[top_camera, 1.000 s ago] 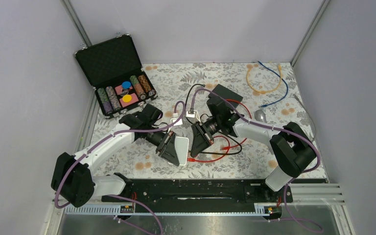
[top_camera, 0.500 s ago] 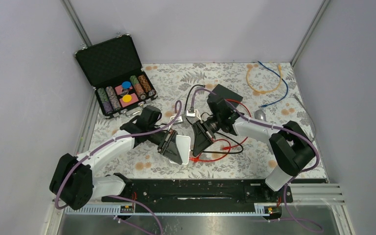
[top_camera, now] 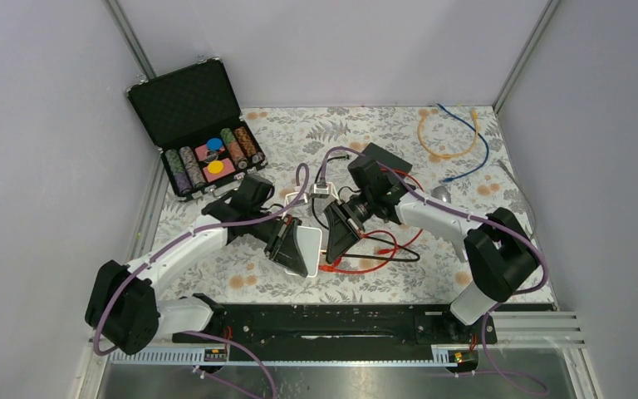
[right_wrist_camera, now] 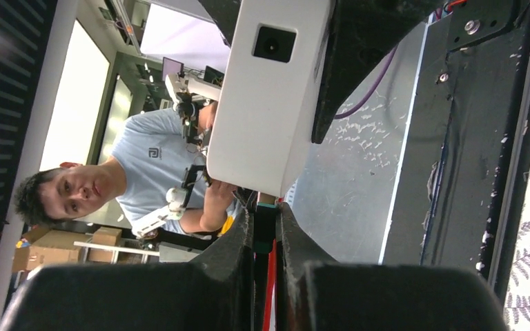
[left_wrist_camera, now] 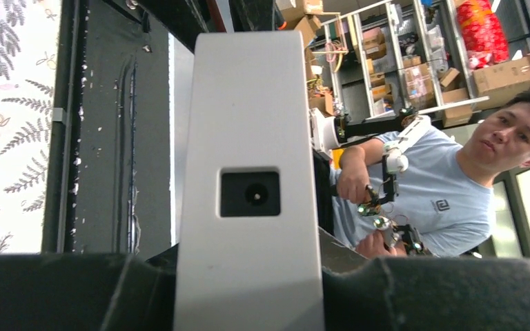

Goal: Insert the plug into the switch port
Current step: Insert the connector into the switch port.

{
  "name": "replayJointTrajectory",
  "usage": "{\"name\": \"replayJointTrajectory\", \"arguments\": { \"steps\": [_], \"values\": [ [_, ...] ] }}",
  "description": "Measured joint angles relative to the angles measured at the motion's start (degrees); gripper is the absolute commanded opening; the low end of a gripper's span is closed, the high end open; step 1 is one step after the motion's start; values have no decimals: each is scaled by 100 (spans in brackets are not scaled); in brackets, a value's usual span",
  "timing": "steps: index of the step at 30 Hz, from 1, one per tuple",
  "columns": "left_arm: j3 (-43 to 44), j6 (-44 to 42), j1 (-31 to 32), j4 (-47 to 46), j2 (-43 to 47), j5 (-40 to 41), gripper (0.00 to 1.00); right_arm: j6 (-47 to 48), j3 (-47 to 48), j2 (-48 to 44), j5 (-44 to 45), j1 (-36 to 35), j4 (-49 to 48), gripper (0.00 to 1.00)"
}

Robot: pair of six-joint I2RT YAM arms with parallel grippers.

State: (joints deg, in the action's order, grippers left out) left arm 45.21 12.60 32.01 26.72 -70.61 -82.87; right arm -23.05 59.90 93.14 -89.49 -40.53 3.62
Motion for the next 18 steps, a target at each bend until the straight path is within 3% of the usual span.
{"name": "replayJointTrajectory", "arguments": {
  "steps": [5, 11, 18],
  "values": [
    [127, -857, -326, 673, 195, 446, 0, -46, -116, -197, 605, 68, -457, 34],
    [699, -1978, -686, 997, 101, 1161, 0, -79, -164, -649, 2155, 271, -1113, 45],
    [918, -2459, -723, 826, 28, 1285, 0, 66, -164, -866, 2586, 415, -1449, 49]
  ]
}}
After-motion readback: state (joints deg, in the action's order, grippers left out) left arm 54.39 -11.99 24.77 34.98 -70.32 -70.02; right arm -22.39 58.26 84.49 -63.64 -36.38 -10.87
